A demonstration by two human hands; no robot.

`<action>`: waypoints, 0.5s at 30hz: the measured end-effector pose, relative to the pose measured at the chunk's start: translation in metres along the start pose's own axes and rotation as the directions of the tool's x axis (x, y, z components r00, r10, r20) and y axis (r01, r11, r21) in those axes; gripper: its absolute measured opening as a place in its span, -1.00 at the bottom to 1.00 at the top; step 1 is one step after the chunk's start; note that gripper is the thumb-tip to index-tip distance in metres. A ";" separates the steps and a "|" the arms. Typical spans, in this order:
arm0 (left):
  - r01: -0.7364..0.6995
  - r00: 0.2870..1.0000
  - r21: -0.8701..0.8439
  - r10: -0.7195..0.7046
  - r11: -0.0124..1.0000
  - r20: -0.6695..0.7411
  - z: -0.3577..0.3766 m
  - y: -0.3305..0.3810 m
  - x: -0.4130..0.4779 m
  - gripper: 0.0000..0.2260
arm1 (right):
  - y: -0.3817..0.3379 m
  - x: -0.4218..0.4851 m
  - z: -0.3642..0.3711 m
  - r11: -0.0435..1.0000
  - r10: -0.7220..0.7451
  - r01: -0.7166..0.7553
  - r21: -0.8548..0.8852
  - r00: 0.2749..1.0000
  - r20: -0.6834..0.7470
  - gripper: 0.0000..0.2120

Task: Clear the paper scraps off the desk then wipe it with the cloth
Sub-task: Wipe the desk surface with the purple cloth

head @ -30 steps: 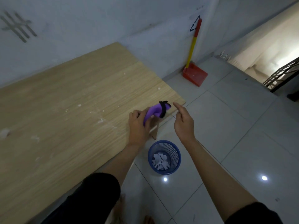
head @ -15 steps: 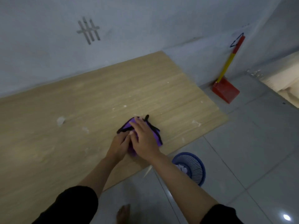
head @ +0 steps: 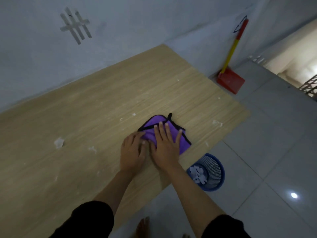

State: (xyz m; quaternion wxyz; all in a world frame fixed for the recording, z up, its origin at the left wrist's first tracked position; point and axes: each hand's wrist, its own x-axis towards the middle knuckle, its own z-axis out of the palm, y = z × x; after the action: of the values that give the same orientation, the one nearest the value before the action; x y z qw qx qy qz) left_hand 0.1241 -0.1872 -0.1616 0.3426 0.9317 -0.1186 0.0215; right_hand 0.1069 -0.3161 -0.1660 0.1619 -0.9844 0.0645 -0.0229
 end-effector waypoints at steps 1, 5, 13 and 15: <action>-0.044 0.999 0.021 0.043 0.999 0.033 0.005 0.004 0.004 -0.60 | 0.006 0.001 -0.003 0.998 0.057 -0.057 -0.001 0.998 -0.005 -0.39; -0.135 0.985 0.056 0.128 0.989 0.113 0.018 0.019 0.015 -0.60 | 0.034 -0.003 -0.014 0.965 0.260 -0.259 0.030 0.965 -0.035 -0.42; -0.088 0.991 0.064 0.081 0.994 0.102 0.013 0.010 0.029 -0.53 | 0.109 -0.025 -0.042 0.789 0.589 -0.442 0.427 0.742 -0.319 -0.51; -0.063 0.994 0.073 0.056 0.995 0.095 0.011 0.007 0.029 -0.52 | 0.096 -0.016 -0.051 0.808 0.556 -0.369 0.459 0.737 -0.386 -0.52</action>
State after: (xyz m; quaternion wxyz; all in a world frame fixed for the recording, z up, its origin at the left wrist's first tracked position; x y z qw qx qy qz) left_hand 0.1502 -0.2052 -0.1618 0.3002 0.9401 -0.1611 -0.0072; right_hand 0.0763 -0.4200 -0.1490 0.3134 -0.8489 0.3459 -0.2479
